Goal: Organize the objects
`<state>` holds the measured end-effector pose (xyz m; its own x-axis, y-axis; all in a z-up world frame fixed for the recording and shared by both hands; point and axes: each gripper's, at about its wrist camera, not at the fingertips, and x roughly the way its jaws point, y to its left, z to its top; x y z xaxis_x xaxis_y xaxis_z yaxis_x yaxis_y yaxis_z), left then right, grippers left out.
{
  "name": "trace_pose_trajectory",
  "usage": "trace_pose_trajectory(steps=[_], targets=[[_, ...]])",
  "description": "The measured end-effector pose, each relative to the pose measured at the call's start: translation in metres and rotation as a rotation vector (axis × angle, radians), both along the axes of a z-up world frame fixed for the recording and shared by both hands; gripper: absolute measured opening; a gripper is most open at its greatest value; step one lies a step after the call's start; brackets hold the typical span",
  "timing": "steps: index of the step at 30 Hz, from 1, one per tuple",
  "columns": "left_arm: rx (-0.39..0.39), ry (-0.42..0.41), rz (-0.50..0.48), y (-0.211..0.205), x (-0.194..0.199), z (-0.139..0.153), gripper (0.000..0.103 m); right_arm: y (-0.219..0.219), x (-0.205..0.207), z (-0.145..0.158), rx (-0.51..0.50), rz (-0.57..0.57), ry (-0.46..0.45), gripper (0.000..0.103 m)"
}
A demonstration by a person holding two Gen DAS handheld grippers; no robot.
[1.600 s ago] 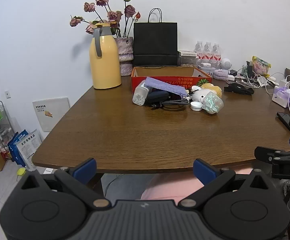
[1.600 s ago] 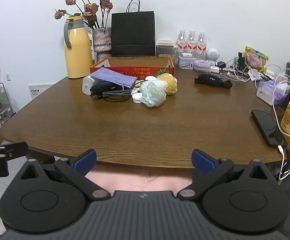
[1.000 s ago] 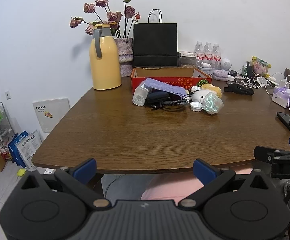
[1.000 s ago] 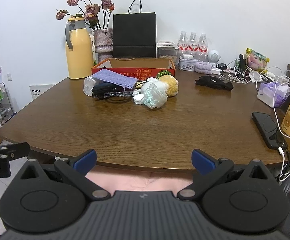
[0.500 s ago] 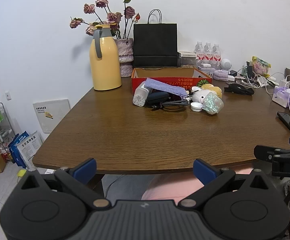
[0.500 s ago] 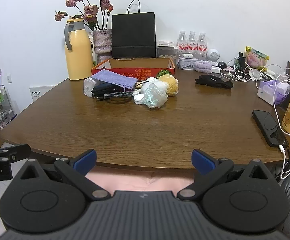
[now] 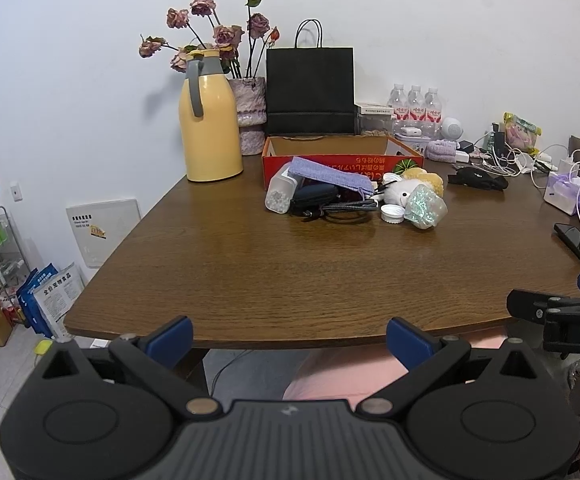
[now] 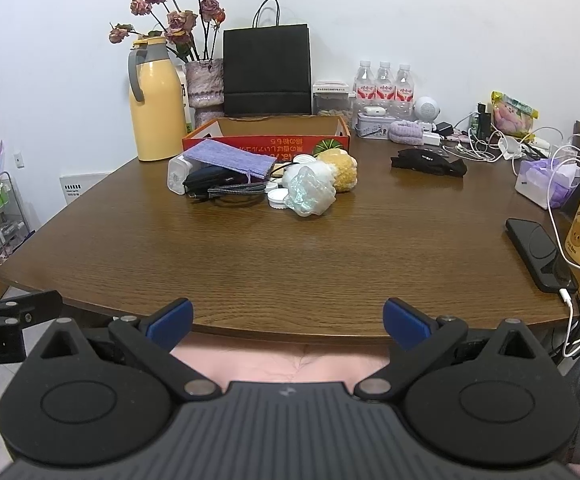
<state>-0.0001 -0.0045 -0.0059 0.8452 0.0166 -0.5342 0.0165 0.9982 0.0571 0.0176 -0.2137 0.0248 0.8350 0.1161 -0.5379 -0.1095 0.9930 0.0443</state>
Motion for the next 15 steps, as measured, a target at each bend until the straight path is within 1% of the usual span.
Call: trace_pose_trajectory(steps=[4,8,11,13,14,15], targets=[[0.006,0.006,0.004,0.0,0.003,-0.006,0.103,-0.002,0.002,-0.006,0.023,0.007,0.006,0.103],[0.02,0.003,0.013,-0.001,0.01,-0.014,0.103,-0.005,0.013,-0.015,0.049,0.002,0.025,0.103],[-0.003,-0.01,0.002,0.002,0.018,-0.018,0.103,-0.011,0.019,-0.017,0.133,0.005,-0.022,0.103],[-0.015,-0.039,0.011,0.004,0.022,-0.021,0.103,-0.016,0.022,-0.027,0.204,0.043,-0.072,0.103],[-0.013,-0.048,0.012,0.004,0.025,-0.022,0.103,-0.015,0.027,-0.034,0.221,0.082,-0.059,0.103],[-0.019,-0.054,0.016,0.005,0.029,-0.024,0.103,-0.012,0.034,-0.04,0.211,0.117,-0.004,0.103]])
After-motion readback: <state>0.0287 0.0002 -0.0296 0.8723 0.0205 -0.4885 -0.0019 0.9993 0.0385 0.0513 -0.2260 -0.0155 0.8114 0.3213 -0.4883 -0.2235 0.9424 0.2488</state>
